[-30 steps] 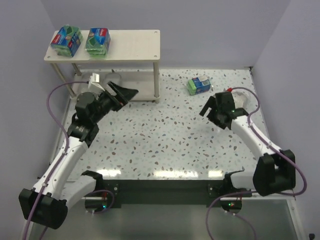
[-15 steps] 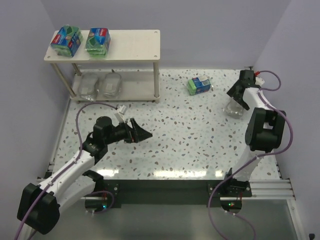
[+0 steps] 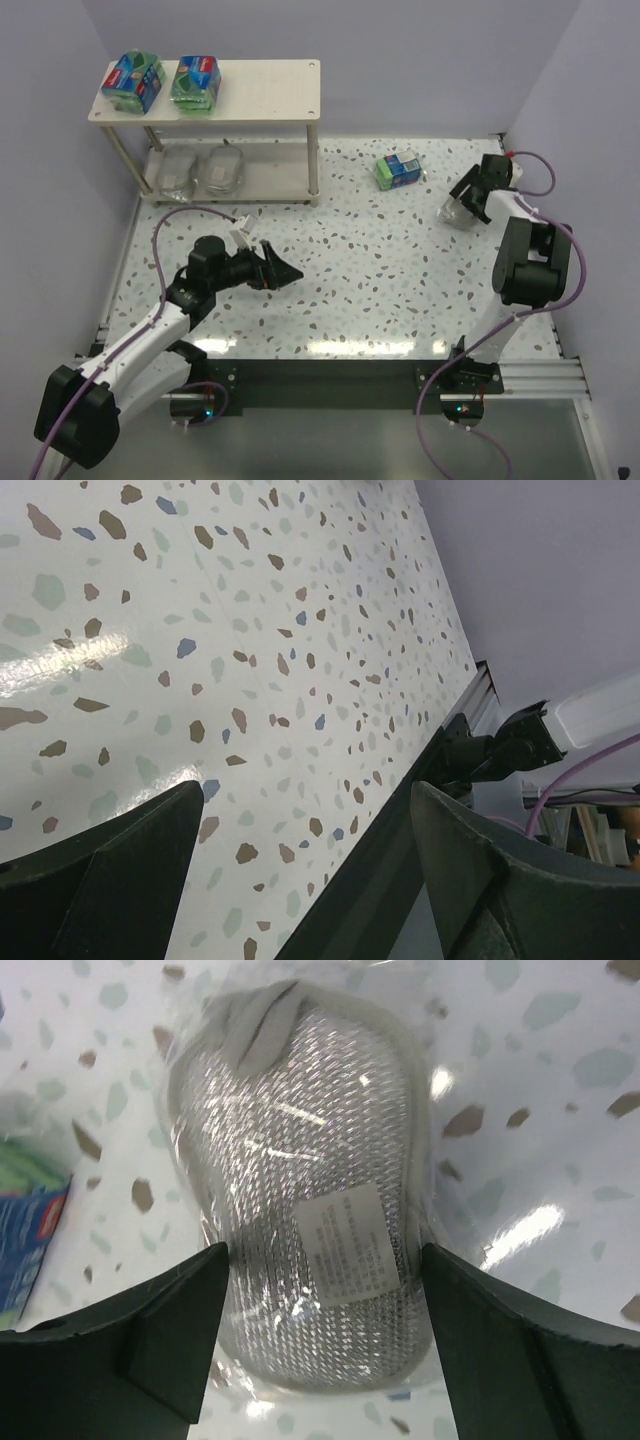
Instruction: Place and organize the cleaning sponges onto the shelf
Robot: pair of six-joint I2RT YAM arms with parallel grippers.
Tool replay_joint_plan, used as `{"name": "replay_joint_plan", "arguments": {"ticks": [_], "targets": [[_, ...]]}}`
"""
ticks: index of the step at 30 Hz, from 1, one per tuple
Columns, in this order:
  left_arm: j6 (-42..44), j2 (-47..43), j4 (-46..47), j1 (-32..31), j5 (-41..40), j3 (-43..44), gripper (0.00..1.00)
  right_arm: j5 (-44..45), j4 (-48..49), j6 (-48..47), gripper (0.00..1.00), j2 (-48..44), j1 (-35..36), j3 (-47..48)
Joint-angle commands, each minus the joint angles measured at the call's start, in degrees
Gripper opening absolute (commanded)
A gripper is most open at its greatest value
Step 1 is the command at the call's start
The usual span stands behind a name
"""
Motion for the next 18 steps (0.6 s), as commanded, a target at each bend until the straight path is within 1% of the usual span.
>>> {"name": "replay_joint_plan", "arguments": {"ticks": [1,3,4,5,7,8,9,10,12,14,16,18], "targets": [[2.7,1.5,-0.3,-0.2,-1.8,1.2,0.89,-9.8,1.7,3.3,0.80,-6.0,3.4,-6.6],[2.8,2.3,-0.1,-0.2,-2.5,1.3,0.89,-10.0,1.3,5.2,0.80,-10.3,7.4,-10.7],[2.8,3.1,-0.1,-0.2,-2.4,1.5,0.89,-10.5,1.6,7.6,0.80,-11.7,9.8,-14.2],[2.9,3.2,-0.1,-0.2,-2.4,1.5,0.89,-10.4,1.7,9.1,0.80,-14.9,12.1,-15.9],[3.4,4.0,0.0,-0.2,-2.3,1.5,0.89,-9.8,1.6,12.6,0.79,-17.5,15.5,-19.2],[3.5,4.3,-0.1,-0.2,-2.3,1.6,0.89,-9.7,2.1,14.7,0.79,-19.0,19.3,-21.7],[3.5,4.4,-0.1,-0.2,-2.4,1.5,0.89,-9.4,1.6,15.7,0.78,-19.5,21.4,-22.4],[3.6,4.7,-0.1,-0.3,-2.2,1.3,0.89,-8.7,1.2,16.9,0.79,-19.9,25.0,-23.4],[3.5,4.7,-0.2,-0.3,-2.0,1.2,0.89,-7.9,0.9,18.1,0.79,-22.2,27.3,-24.5],[3.4,4.1,-0.2,-0.2,-1.9,1.0,0.89,-7.6,0.5,19.7,0.80,-24.8,27.5,-26.4],[3.5,3.7,-0.6,-0.2,-2.1,1.0,0.89,-6.6,-1.8,18.6,0.80,-28.7,27.6,-25.3],[3.5,3.5,-0.7,-0.2,-2.1,0.8,0.89,-2.1,-5.8,16.4,0.82,-31.5,27.5,-23.2]]}}
